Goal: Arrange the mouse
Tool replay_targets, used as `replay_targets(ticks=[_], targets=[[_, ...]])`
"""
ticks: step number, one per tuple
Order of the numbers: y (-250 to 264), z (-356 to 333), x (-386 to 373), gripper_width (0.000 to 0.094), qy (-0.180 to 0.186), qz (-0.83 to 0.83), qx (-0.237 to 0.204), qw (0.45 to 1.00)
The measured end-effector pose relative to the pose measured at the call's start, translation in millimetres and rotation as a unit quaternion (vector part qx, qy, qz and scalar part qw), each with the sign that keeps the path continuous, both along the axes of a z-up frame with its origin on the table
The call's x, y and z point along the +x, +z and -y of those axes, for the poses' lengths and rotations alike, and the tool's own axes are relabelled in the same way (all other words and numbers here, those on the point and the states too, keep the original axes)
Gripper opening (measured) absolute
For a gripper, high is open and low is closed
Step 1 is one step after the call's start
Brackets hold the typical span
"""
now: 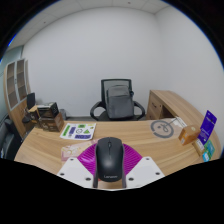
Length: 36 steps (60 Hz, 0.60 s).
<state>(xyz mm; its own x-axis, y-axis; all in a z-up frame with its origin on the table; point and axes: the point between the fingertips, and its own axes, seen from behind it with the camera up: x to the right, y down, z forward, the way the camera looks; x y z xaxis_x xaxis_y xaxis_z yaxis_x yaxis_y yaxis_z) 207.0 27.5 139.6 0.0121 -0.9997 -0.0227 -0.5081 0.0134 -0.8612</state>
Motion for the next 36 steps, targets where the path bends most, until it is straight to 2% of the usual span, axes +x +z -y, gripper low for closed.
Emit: replay_targets(ticks=[10,21,30,34,36], targets=[[-58,-63,58,0.0323,0.017,-0.033,0.021,0.999],[-133,-90,58,0.0331,0.033,-0.075,-0.015,0.997],[-149,-92,51,0.0378,0.032,-0.069,-0.029,0.997],[-153,-91,50,0.0548,0.033,-0.073,-0.033,0.996],[-155,-88,48,0.0684,0.028,-0.078,-0.043,0.996]])
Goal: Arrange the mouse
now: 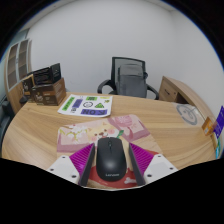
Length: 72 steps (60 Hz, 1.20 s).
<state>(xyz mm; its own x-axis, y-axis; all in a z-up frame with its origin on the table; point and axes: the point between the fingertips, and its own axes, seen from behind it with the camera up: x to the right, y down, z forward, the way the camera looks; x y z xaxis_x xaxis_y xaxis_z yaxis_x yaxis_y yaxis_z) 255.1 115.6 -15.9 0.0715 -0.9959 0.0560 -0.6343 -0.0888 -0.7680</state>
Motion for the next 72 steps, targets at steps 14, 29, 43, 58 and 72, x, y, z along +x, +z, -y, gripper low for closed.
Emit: replay_targets(ticks=[14,29,43,58,72], targets=[[57,21,-32,0.0864,-0.025,0.016,-0.001,1.0],[157,66,-188,0.0869,-0.035,0.008,0.003,0.999],[199,104,-337,0.0866,-0.042,0.014,-0.018,0.999],[224,134,-416,0.0867,-0.086,0.025,-0.018,0.996],[228,148,-442,0.0865,-0.101,0.027,-0.019,0.994]])
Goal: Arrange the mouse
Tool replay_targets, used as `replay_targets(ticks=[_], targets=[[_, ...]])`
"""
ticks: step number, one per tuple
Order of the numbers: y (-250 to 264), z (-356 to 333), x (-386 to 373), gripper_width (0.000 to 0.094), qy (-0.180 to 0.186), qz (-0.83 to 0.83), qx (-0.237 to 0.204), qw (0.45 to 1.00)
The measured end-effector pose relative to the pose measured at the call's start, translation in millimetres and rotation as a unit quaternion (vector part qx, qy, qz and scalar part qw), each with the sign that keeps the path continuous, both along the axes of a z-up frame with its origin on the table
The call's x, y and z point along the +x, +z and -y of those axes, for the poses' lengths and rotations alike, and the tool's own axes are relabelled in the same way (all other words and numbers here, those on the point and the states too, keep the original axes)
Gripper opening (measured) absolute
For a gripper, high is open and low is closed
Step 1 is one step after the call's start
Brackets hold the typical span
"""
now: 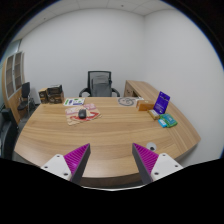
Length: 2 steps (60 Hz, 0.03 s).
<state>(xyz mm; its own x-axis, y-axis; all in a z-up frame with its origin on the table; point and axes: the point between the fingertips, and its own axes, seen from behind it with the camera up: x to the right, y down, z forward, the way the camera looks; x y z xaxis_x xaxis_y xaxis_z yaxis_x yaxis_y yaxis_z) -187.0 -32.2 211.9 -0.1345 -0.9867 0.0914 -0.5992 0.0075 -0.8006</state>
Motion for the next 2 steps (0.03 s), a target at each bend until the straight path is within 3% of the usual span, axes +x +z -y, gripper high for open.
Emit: replay_targets(ticks=[2], targets=[[0.6,1.5,-1.1,0.0865,0.0,0.0,-0.001,1.0]])
